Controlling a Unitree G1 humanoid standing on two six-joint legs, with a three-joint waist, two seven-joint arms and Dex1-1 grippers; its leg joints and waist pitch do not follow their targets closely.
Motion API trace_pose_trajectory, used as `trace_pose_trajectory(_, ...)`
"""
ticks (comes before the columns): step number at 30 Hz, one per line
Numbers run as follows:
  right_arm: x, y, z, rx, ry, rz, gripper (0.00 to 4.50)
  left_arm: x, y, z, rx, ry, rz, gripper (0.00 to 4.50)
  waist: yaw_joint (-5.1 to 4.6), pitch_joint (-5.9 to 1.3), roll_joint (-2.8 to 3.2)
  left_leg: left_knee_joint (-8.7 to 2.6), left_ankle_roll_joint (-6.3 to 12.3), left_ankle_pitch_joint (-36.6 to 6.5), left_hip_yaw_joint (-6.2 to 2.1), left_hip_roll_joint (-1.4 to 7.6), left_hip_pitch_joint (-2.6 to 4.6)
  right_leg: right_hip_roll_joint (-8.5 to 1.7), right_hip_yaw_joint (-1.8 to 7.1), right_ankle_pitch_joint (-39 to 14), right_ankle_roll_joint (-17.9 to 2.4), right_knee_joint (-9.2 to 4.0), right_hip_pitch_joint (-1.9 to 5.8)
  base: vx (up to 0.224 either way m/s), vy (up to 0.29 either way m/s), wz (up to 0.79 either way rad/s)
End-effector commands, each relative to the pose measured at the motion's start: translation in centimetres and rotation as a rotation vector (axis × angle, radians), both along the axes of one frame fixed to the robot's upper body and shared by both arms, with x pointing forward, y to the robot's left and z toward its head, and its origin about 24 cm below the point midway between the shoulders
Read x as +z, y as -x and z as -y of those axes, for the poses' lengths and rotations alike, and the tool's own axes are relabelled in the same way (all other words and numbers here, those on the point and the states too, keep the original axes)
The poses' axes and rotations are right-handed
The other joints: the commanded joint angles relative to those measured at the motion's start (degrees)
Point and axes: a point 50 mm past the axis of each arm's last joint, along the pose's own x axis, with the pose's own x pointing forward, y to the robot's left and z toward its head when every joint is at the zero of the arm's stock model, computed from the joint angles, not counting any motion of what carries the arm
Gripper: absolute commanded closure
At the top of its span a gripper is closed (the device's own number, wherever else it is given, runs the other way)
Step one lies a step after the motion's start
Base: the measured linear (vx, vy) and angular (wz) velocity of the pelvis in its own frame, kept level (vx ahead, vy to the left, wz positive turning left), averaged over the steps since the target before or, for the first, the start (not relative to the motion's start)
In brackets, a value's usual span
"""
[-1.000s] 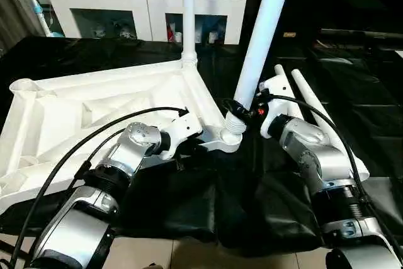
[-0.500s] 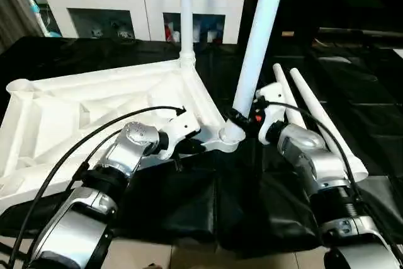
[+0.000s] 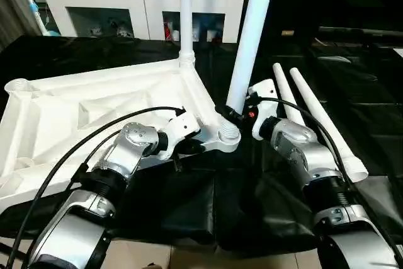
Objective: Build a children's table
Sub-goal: Insert table leg to table base
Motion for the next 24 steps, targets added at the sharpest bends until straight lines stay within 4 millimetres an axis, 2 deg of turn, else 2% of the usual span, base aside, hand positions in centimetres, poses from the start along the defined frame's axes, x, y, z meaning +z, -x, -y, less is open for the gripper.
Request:
trace_pose_trajectory(1, -0.9, 0.4, -0.2, 0.038, 0.029, -0.065, 2.63, -1.4, 0.7, -0.6, 0.018, -0.022, -0.052, 4.5, -0.04, -3.41, -0.67, -4.01, 2.66, -11.67, -1.09, 3.32, 0.47, -5.58, 3.3, -15.58, -10.09, -4.78, 2.62, 0.0, 0.0, 0.0)
trace_pose_trajectory(6, -0.9, 0.5, 0.2, 0.054, 0.061, -0.077, 2.63, -1.3, 0.7, -0.6, 0.016, -0.027, -0.05, 4.5, -0.05, -3.36, -0.69, -4.07, 2.3, -12.28, -1.15, 3.38, 0.5, -5.61, 3.34, -17.31, -9.51, -4.96, 2.58, 0.0, 0.0, 0.0)
trace_pose_trajectory(14, -0.8, 0.8, 0.6, 0.085, 0.077, -0.094, 2.63, -1.2, 0.7, -0.6, 0.009, -0.034, -0.044, 4.5, 0.11, -3.51, -0.8, -3.91, 2.77, -10.66, -1.05, 3.36, 0.42, -5.51, 3.3, -14.05, -10.19, -4.58, 2.61, 0.0, 0.0, 0.0)
trace_pose_trajectory(20, -1.0, 0.5, 0.4, 0.049, 0.002, -0.122, 2.63, -1.2, 0.8, -0.5, 0.006, -0.035, -0.045, 4.5, 0.07, -3.49, -0.82, -3.96, 2.48, -11.12, -1.09, 3.41, 0.45, -5.63, 3.32, -15.46, -10.06, -4.69, 2.59, 0.0, 0.0, 0.0)
trace_pose_trajectory(24, -1.5, 0.6, 1.2, 0.015, -0.013, -0.132, 2.63, -1.3, 0.8, -0.6, 0.009, -0.036, -0.044, 4.5, 0.07, -3.48, -0.54, -3.97, 2.42, -11.14, -1.08, 3.42, 0.51, -5.56, 3.31, -14.75, -10.22, -4.68, 2.52, 0.0, 0.0, 0.0)
